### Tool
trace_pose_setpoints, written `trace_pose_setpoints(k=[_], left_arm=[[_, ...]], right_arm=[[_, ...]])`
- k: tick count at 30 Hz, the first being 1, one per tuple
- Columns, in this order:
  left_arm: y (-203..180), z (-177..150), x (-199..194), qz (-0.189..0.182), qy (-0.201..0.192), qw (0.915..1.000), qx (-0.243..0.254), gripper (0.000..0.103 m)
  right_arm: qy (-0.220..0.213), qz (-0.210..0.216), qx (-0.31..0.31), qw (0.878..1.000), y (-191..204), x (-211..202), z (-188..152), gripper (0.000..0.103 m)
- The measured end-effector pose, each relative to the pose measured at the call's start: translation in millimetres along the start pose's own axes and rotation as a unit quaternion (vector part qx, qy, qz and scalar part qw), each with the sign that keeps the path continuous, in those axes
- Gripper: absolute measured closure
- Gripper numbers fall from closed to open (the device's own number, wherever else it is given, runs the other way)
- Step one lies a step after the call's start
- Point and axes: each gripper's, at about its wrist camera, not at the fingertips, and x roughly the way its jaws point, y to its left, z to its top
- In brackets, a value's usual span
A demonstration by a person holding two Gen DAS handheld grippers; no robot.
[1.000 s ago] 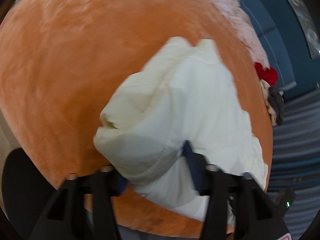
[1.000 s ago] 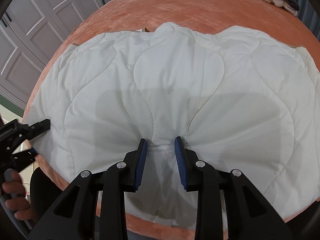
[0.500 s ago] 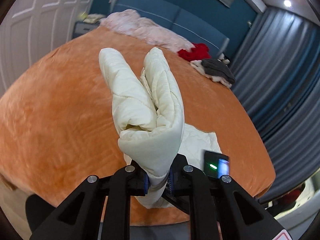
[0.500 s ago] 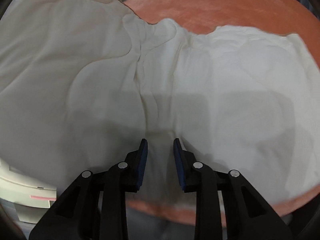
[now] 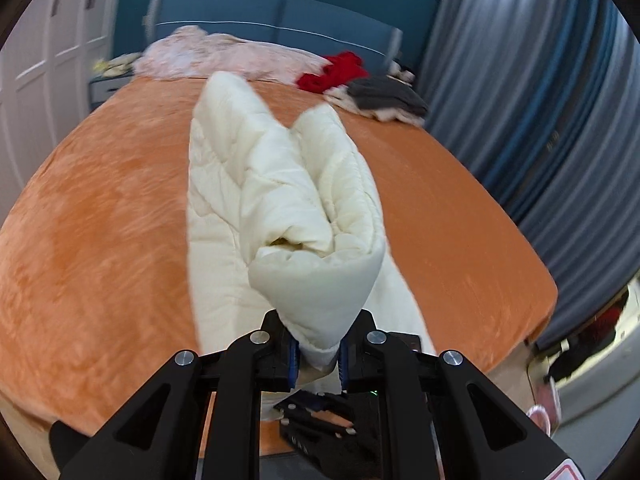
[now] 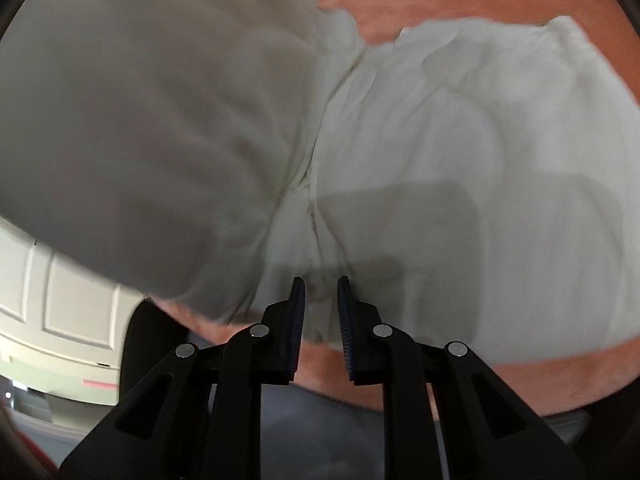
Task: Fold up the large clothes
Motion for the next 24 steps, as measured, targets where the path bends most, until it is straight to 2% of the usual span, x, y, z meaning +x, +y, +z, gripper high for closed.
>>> trace_pose_setpoints(k=[3,7,12,14,16,17,18,19,20,21,23,24], left_arm=[[-28,-3,29,-0.013,0.022,0.9995,0.017,0.092],[-52,-18,72,-0.023,0.065,0.9973,0.027,0.092],[-65,-39,114,-0.014,0.11,0.9935,0.026,0.089],[-67,-47,120,-0.007,0.123,0.992,0.029,0.085],[-66,-49,115,-0.006,0.122,0.9921,0.026,0.084],[-65,-49,109,-0.009,0.12,0.9924,0.024,0.079],[-62,-47,99,-0.018,0.115,0.993,0.019,0.07],[-57,-46,89,-0.029,0.112,0.9933,0.012,0.064],[-52,-44,78,-0.044,0.107,0.9933,0.0,0.053],[-45,-42,64,-0.062,0.098,0.9931,-0.019,0.045],[-30,-37,40,-0.083,0.076,0.9917,-0.063,0.043],[-24,-35,32,-0.086,0.069,0.9909,-0.077,0.043]], right_arm=[[-0.03,-0.02,0.007,0.999,-23,-38,-11,0.086],[-0.055,-0.061,0.049,0.995,-65,-79,-30,0.086],[-0.055,-0.102,0.076,0.99,-96,-101,-47,0.086],[-0.058,-0.109,0.085,0.989,-101,-102,-38,0.086],[-0.072,-0.109,0.099,0.986,-105,-115,-33,0.086],[-0.087,-0.105,0.1,0.986,-103,-125,-27,0.085],[-0.1,-0.103,0.095,0.985,-99,-130,-23,0.084],[-0.112,-0.103,0.089,0.984,-92,-134,-17,0.077],[-0.124,-0.103,0.082,0.983,-87,-141,-10,0.067],[-0.14,-0.099,0.073,0.983,-79,-149,2,0.063],[-0.165,-0.078,0.062,0.981,-64,-160,26,0.051],[-0.17,-0.066,0.058,0.981,-62,-163,36,0.05]])
